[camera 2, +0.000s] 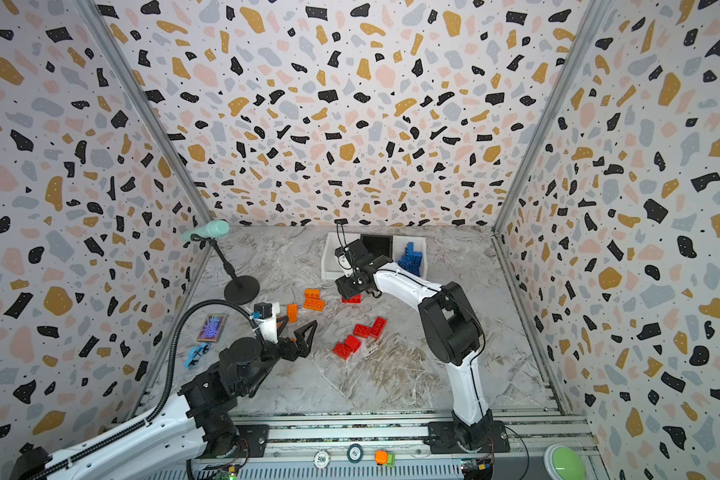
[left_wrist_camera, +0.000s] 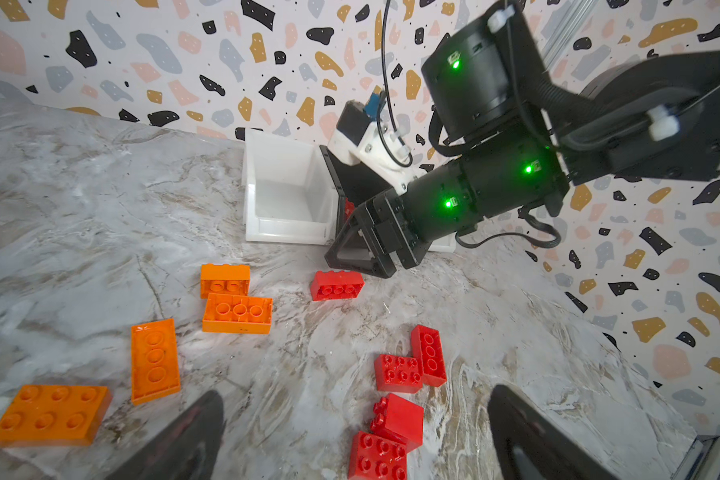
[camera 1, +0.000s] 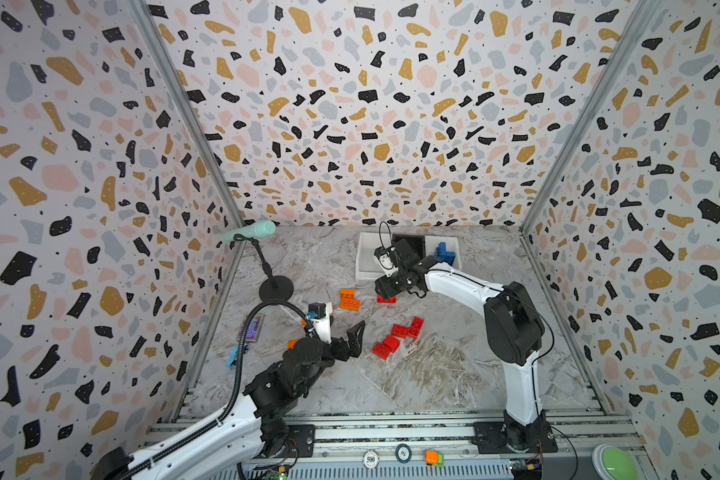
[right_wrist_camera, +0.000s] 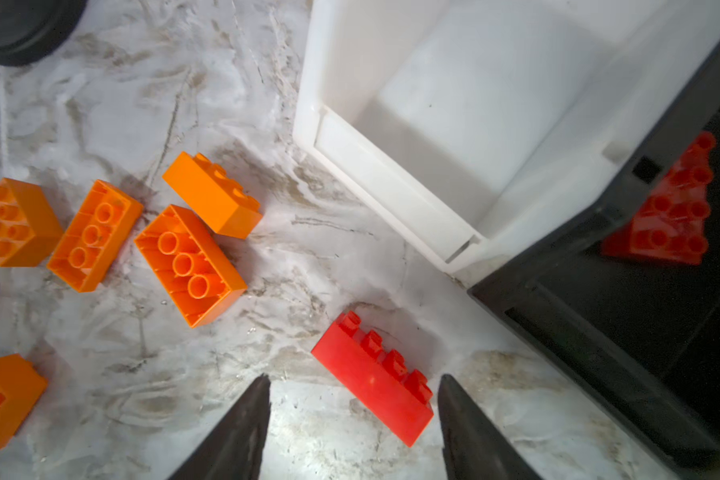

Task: Sort the legos into containers by color
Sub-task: 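Return the right gripper to the red bricks and grasp one, then carry the red brick into the black bin and release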

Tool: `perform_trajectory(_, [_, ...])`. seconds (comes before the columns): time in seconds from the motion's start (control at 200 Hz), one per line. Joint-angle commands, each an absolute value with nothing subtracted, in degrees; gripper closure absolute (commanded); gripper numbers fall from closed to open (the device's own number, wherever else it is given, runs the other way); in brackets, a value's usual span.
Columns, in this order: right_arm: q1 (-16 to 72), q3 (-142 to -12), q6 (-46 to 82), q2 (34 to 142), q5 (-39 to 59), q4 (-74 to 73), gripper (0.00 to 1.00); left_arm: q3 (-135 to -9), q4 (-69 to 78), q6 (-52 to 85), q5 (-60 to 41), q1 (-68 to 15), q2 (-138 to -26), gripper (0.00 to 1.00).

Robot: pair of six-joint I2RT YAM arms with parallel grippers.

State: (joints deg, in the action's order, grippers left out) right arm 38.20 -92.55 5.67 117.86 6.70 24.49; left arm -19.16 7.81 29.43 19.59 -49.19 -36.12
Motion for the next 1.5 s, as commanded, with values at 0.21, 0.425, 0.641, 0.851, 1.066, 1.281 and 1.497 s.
perform_trajectory(0.21, [37.9, -94.4, 2.2, 121.1, 7.9, 26.9, 0.37, -18.3, 7.5, 29.9, 21.8, -49.0, -35.6, 0.0])
perform_trajectory(0.425, [37.9, -94.6, 1.7, 122.6, 8.6, 27.4, 0.41, -19.0, 8.9, 29.2, 21.9, -49.1, -38.2, 0.0])
perform_trajectory(0.641, [37.8, -95.1, 0.7, 122.4, 8.0, 28.6, 0.53, -18.5, 9.9, 28.7, 22.9, -49.1, -38.6, 0.0])
perform_trajectory(0.851, [37.8, -97.2, 0.5, 122.2, 7.9, 30.2, 0.72, -18.8, 9.8, 28.3, 23.5, -49.1, -38.5, 0.0])
perform_trajectory(1.066, [35.5, -97.9, 1.9, 116.5, 6.2, 28.3, 0.73, -19.5, 10.5, 27.7, 23.5, -49.1, -38.9, 0.0])
perform_trajectory(1.281, [29.3, -103.1, 4.8, 116.9, 3.7, 26.0, 0.73, -22.7, 14.9, 24.7, 22.3, -49.0, -44.2, 0.0])
perform_trajectory(1.497, [25.5, -111.9, 7.6, 123.6, 2.5, 26.6, 0.72, -27.8, 16.1, 22.4, 21.6, -49.0, -53.8, 0.0])
